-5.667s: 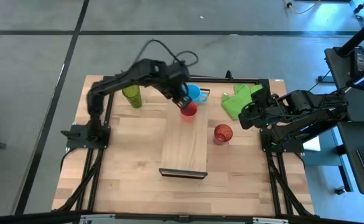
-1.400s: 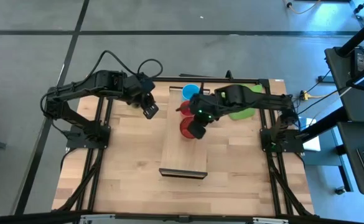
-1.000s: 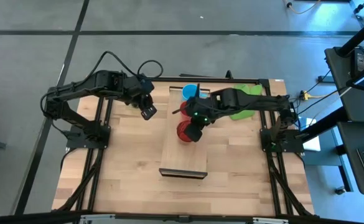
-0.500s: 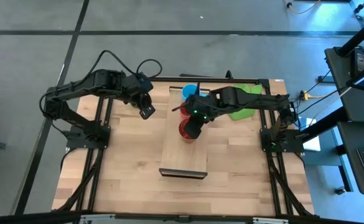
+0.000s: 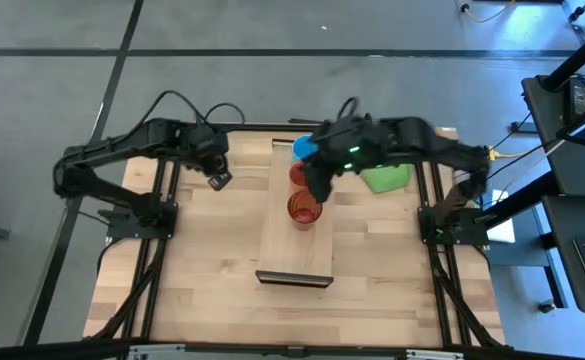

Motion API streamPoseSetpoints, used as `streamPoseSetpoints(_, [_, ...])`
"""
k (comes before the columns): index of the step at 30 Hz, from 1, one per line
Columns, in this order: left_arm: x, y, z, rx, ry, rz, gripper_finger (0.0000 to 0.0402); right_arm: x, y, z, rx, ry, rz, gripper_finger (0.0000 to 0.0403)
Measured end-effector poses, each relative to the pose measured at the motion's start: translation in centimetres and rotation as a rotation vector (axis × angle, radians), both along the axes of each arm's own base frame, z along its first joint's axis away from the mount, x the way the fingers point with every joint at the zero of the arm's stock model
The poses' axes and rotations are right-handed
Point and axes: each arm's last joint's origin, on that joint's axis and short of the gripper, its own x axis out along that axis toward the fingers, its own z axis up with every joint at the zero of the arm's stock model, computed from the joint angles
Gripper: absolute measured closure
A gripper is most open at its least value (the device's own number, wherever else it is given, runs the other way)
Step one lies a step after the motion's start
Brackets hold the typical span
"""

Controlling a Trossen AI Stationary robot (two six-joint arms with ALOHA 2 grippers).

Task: Stack small to large cups/mugs on shelf
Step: Put the green cup on the shelf

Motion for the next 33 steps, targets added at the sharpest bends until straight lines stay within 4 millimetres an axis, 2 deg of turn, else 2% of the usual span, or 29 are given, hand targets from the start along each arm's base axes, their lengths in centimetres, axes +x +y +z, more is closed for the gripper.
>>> streamPoseSetpoints(2, [-1.0,0.0,-1.4,0.036,-0.009,0.037,0.0360,-1.6,-0.3,1.4,0.001,-0.057,-0.006,0.0289])
streamPoseSetpoints(5, [-1.6,-0.1,-2.6,0.089,-0.046,0.044,0.0358,-3.0,-0.8,2.4,-0.001,-0.089,-0.022,0.0288])
streamPoseSetpoints(9, [-1.4,-0.1,-3.5,0.120,-0.048,-0.020,0.0339,-3.9,-1.4,3.1,-0.001,-0.119,-0.042,0.0279])
streamPoseSetpoints(17, [-1.6,0.1,-4.3,0.216,0.105,-0.226,0.0287,-6.6,-2.9,4.8,-0.016,-0.178,-0.089,0.0242])
streamPoseSetpoints(26, [-1.9,1.0,-4.3,0.224,0.141,-0.293,0.0283,-13.7,-3.7,8.1,-0.100,-0.304,-0.143,0.0229])
streamPoseSetpoints(33, [-2.3,2.8,-4.2,0.176,0.102,-0.285,0.0284,-20.3,-3.2,8.6,-0.125,-0.277,-0.262,0.0232])
